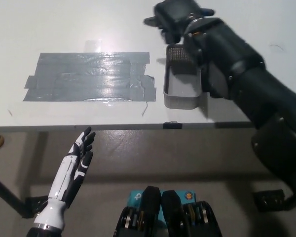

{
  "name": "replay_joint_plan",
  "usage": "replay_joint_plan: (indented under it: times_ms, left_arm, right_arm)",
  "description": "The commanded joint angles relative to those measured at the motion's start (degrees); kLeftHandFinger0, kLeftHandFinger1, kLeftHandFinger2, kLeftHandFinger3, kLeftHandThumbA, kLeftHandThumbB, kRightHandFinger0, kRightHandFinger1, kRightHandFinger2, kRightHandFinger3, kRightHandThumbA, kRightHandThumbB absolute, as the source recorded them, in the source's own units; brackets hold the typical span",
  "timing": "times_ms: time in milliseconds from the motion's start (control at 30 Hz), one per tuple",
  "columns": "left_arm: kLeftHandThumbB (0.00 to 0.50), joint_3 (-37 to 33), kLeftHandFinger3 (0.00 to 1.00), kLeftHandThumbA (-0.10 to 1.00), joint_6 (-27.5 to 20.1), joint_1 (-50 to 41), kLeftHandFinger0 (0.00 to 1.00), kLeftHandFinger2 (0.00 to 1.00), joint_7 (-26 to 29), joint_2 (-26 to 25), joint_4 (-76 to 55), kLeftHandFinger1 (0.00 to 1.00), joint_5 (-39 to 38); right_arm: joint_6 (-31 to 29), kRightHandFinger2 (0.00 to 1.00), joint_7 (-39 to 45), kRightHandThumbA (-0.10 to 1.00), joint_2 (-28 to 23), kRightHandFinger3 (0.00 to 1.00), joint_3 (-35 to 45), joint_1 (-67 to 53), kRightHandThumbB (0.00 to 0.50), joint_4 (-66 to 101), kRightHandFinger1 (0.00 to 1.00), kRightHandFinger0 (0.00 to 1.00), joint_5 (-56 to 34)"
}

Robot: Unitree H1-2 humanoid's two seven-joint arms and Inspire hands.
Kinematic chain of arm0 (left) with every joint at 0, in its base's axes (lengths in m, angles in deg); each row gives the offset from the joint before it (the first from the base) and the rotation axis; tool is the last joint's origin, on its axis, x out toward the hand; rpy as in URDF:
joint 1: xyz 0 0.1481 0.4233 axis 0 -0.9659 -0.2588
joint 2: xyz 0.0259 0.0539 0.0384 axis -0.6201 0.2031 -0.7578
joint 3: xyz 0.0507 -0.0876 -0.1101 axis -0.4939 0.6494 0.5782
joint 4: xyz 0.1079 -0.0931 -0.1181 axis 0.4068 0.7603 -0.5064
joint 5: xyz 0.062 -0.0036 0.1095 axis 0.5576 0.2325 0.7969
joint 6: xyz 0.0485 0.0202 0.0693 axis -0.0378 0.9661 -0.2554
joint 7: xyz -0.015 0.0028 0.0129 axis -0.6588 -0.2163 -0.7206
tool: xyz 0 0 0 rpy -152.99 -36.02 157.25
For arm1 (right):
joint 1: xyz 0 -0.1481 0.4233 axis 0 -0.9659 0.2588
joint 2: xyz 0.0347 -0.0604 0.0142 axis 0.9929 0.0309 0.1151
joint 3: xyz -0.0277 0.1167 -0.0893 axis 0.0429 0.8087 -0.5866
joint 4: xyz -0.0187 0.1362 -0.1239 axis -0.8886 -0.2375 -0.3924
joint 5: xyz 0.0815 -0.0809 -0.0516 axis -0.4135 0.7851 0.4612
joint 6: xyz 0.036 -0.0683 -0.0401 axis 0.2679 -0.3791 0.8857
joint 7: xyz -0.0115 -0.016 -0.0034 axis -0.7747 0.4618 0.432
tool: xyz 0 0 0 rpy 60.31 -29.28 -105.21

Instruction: The robot picks the blue plier placed on top of the container and places it on the grey area of the table

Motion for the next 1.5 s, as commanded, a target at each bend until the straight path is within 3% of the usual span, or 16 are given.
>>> replay_joint_plan:
  times_ms: [0,100,200,333,367,400,567,700,833,867,900,933,1000,1033,1167,1467]
  left_arm:
    - [0.112,-0.09,1.0,0.94,-0.21,0.45,1.0,1.0,-0.47,-0.56,-1.89,1.0,0.11]
    - [0.105,-0.17,1.0,0.94,-0.12,0.13,1.0,1.0,-0.66,-0.6,-2.2,1.0,-0.02]
    - [0.102,-0.4,1.0,0.94,-0.21,0.23,1.0,1.0,-0.76,-0.57,-2.19,1.0,0.24]
    - [0.096,-0.69,1.0,0.93,-0.07,0.49,1.0,1.0,-1.12,-0.5,-2.22,1.0,0.22]
    - [0.096,-0.64,1.0,0.92,-0.07,0.54,1.0,1.0,-1.03,-0.45,-2.19,1.0,0.25]
    - [0.097,-0.6,1.0,0.92,-0.08,0.56,1.0,1.0,-0.99,-0.49,-2.26,1.0,0.27]
    - [0.099,-0.52,1.0,0.92,0.16,0.95,1.0,1.0,-1.17,-0.83,-2.6,1.0,0.33]
    - [0.086,-0.72,1.0,0.88,0.12,0.92,1.0,1.0,-1.3,-0.88,-2.7,1.0,0.48]
    - [0.087,-1.08,1.0,0.88,0.55,0.85,1.0,1.0,-1.41,-1.11,-3.08,1.0,1.23]
    - [0.089,-1.15,1.0,0.88,0.67,0.84,1.0,1.0,-1.46,-1.14,-3.26,1.0,1.25]
    - [0.095,-1.18,1.0,0.88,1.14,0.86,1.0,1.0,-1.5,-1.07,-3.5,1.0,1.16]
    - [0.094,-1.23,1.0,0.88,1.16,1.12,1.0,1.0,-1.47,-1.01,-3.47,1.0,1.18]
    - [0.095,-1.14,1.0,0.87,1.34,1.59,1.0,1.0,-1.46,-1.01,-3.32,1.0,1.11]
    - [0.085,-1.08,1.0,0.87,1.16,1.73,1.0,1.0,-1.65,-1.17,-3.23,1.0,0.86]
    - [0.075,-1.52,1.0,0.86,0.44,1.82,1.0,1.0,-1.99,-1.31,-2.74,1.0,1.38]
    - [0.086,-2.24,1.0,0.85,-0.25,1.47,1.0,1.0,-1.86,-1.54,-2.43,1.0,1.94]
  right_arm:
    - [-1.25,0.25,-3.48,-0.1,2.44,0.54,0.82,5.92,0.33,-0.29,0.03,0.0,0.69]
    - [-1.22,0.19,-5.11,-0.1,4.9,0.54,0.72,5.45,0.307,-0.76,0.01,0.0,0.92]
    - [-2.39,0.24,-5.61,-0.09,6.42,0.61,0.71,5.26,0.34,-1.38,0.07,0.03,0.8]
    - [-2.66,0.35,-7.86,-0.1,10.04,0.57,1.28,3.54,0.348,-2.92,0.22,0.19,0.19]
    - [-2.84,0.22,-8.49,-0.1,10.86,0.54,0.95,2.96,0.354,-3.35,0.05,0.01,0.55]
    - [-3.23,0.13,-8.88,-0.1,11.29,0.52,0.83,2.61,0.353,-3.64,0.01,0.0,0.63]
    - [-4.16,0.0,-10.64,-0.1,12.67,0.49,0.18,0.76,0.372,-4.87,0.0,0.0,1.19]
    - [-4.56,0.1,-11.62,-0.1,12.19,0.45,-0.38,-0.19,0.336,-5.46,0.03,0.0,1.84]
    - [-5.2,0.41,-13.36,-0.1,11.64,0.42,-0.6,-1.13,0.308,-5.76,0.13,0.0,2.1]
    - [-5.24,0.56,-11.69,-0.1,11.61,0.51,0.67,-1.22,0.29,-5.84,0.28,0.1,0.77]
    - [-4.39,1.0,-4.86,0.26,11.82,1.0,4.34,-0.86,0.3,-6.15,1.0,0.82,-3.26]
    - [-3.36,1.0,-0.04,0.38,11.94,1.0,7.52,-0.39,0.353,-6.21,1.0,1.0,-6.22]
    - [-2.5,1.0,4.75,0.57,12.01,1.0,10.21,0.44,0.484,-6.18,1.0,1.0,-7.69]
    - [-3.53,1.0,4.53,0.63,11.85,1.0,11.16,0.43,0.499,-5.87,1.0,1.0,-7.67]
    - [-4.45,1.0,4.58,0.7,10.76,1.0,13.03,0.61,0.463,-5.0,1.0,1.0,-7.41]
    - [-3.87,1.0,2.68,0.9,7.95,1.0,13.36,1.29,0.49,-3.89,1.0,1.0,-6.58]
